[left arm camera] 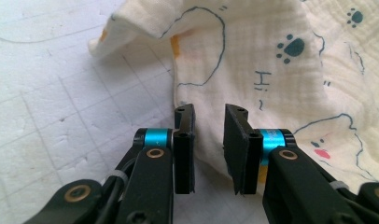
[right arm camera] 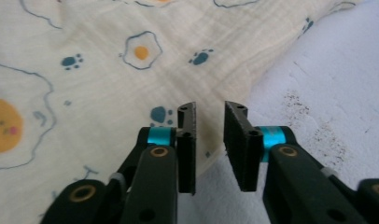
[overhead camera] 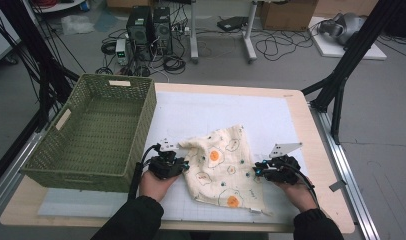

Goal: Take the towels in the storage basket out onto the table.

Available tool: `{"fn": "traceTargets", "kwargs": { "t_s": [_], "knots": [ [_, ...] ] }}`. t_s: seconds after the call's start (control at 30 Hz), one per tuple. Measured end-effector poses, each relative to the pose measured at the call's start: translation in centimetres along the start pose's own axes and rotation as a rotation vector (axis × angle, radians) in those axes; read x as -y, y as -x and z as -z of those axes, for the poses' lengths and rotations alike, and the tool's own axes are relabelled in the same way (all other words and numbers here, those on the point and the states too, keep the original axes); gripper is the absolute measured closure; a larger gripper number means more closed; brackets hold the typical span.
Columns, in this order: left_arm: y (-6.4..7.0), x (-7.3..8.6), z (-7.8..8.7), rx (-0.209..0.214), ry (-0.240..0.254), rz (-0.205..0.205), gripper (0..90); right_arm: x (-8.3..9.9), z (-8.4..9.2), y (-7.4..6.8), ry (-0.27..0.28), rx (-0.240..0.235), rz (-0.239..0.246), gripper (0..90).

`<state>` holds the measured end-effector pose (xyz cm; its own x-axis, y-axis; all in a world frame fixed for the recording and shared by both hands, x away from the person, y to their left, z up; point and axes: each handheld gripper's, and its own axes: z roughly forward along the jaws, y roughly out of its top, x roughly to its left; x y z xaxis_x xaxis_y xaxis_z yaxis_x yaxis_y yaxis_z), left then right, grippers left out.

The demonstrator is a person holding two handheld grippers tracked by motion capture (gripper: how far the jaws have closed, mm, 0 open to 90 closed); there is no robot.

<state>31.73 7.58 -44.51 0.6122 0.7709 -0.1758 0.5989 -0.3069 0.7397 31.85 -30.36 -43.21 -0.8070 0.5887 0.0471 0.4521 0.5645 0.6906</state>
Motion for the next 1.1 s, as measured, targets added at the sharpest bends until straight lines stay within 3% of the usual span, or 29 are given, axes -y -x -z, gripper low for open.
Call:
{"fn": "traceTargets", "kwargs": {
  "t_s": [0.07, 0.2, 0.37, 0.47, 0.57, 0.67, 0.83, 0.97, 1.1],
  "knots": [
    [0.1, 0.0, 0.0, -0.002, -0.004, -0.012, 84.4, -0.1, -0.5, 0.2, -0.01, -0.004, -0.004, 73.3],
    [0.6, 0.1, 0.4, -0.03, -0.023, -0.02, 86.9, -0.2, -0.9, 0.0, -0.023, -0.003, 0.019, 77.7],
    [1.2, 0.6, 1.9, -0.06, -0.028, -0.025, 87.1, -0.1, -0.9, 0.0, -0.02, -0.002, 0.02, 78.5],
    [1.3, 0.9, 3.1, -0.046, -0.003, -0.012, 86.5, -0.1, -0.7, 0.0, -0.011, -0.024, 0.018, 75.6],
    [1.4, 0.7, 3.6, -0.027, 0.031, 0.002, 76.4, -0.3, -0.7, -0.1, -0.002, -0.021, 0.021, 74.0],
    [1.3, 0.2, 3.2, -0.008, 0.057, 0.005, 72.4, -0.3, -1.1, -0.1, -0.01, -0.02, 0.018, 73.9],
    [0.9, -0.4, 1.0, 0.016, 0.038, 0.03, 71.4, -0.3, -1.2, -0.1, -0.009, -0.015, 0.014, 80.4],
    [0.8, -0.3, -0.4, -0.009, -0.011, 0.003, 86.5, -0.2, -1.0, 0.2, -0.009, -0.017, 0.019, 87.1],
    [0.8, -0.2, 0.0, -0.026, -0.028, -0.014, 89.1, 0.0, -0.7, 0.2, -0.008, -0.025, 0.015, 87.3]
  ]
}}
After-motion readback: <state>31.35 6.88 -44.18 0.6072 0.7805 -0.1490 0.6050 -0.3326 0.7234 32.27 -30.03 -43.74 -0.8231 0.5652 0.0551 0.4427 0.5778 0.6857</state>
